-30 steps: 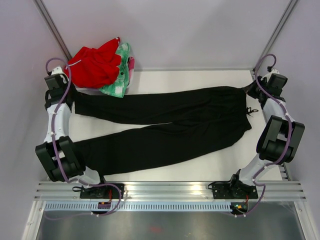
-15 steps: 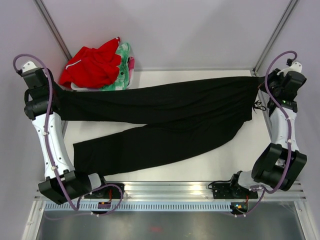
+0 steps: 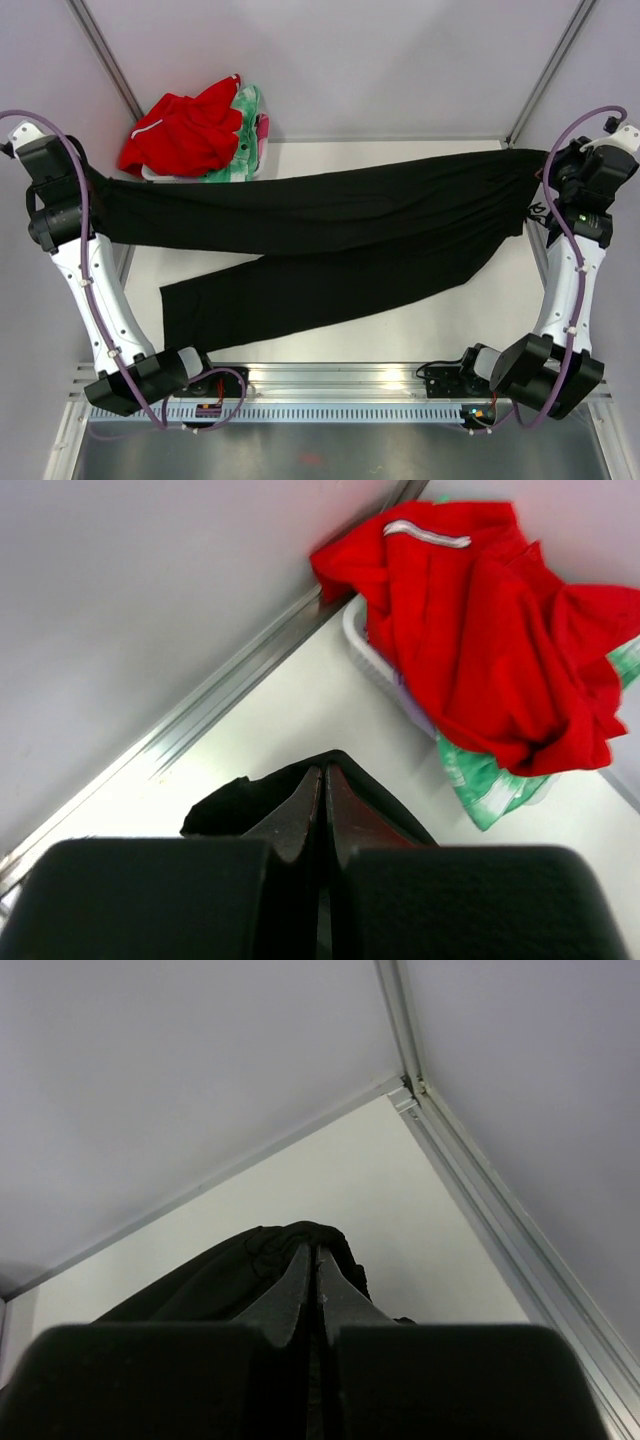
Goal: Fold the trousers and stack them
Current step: Fold the trousers
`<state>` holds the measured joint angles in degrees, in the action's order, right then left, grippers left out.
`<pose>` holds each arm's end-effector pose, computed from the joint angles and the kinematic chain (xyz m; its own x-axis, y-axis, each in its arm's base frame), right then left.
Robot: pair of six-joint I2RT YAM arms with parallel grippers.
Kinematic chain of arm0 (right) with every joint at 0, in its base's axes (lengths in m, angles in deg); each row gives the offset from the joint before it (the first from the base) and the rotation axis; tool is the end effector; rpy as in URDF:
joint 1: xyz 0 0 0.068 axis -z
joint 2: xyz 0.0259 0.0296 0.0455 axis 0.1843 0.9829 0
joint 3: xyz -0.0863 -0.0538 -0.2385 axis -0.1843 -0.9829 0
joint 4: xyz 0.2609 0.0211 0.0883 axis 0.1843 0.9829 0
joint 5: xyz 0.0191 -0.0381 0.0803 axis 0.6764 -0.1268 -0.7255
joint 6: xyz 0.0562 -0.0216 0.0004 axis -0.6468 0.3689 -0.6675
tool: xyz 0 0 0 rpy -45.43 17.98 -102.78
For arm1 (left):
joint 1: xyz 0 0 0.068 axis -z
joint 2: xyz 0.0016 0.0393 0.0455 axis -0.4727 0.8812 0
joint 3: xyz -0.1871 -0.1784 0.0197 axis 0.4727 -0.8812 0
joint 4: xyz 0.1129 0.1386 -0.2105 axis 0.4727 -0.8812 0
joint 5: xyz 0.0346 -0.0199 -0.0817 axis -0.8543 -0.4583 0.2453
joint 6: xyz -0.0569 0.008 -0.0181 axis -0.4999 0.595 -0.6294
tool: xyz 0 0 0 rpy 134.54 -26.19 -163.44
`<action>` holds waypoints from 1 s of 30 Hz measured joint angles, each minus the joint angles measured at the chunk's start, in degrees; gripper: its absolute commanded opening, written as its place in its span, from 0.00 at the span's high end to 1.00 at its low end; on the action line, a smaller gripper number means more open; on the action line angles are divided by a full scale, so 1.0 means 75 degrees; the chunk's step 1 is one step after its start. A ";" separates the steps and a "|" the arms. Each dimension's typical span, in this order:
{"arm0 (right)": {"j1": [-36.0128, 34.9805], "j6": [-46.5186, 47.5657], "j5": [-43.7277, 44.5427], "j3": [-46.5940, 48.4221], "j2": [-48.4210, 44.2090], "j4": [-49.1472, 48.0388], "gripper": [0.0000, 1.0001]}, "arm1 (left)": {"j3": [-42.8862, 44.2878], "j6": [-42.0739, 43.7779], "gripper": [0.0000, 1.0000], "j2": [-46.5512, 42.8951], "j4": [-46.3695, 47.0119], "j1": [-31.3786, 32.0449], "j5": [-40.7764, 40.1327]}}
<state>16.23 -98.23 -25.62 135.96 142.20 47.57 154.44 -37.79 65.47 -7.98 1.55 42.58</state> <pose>0.2801 -0.1318 0.3871 -0.0603 0.4012 -0.9140 0.3053 0.8792 0.3658 0.2269 0.1200 0.4629 -0.1271 -0.4724 -0.8721 -0.6360 0.7136 -0.2938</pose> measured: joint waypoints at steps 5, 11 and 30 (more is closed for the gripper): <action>0.0000 -0.0035 0.0446 -0.0114 -0.0335 0.0318 1.00 | -0.1218 -0.0460 0.98 0.0029 0.0391 -0.0286 0.0335; 0.0000 -0.0227 -0.0184 -0.0163 0.0933 -0.0181 1.00 | -0.2550 -0.1032 0.98 0.1093 0.1303 -0.0481 0.0758; -0.0009 -0.0364 -0.2556 0.1871 0.5403 -0.2296 1.00 | -0.2629 -0.0740 0.98 0.2014 0.3678 -0.0411 0.2736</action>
<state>16.17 -100.96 -44.79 149.99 182.73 30.35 134.73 -43.34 80.57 19.60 -1.53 63.10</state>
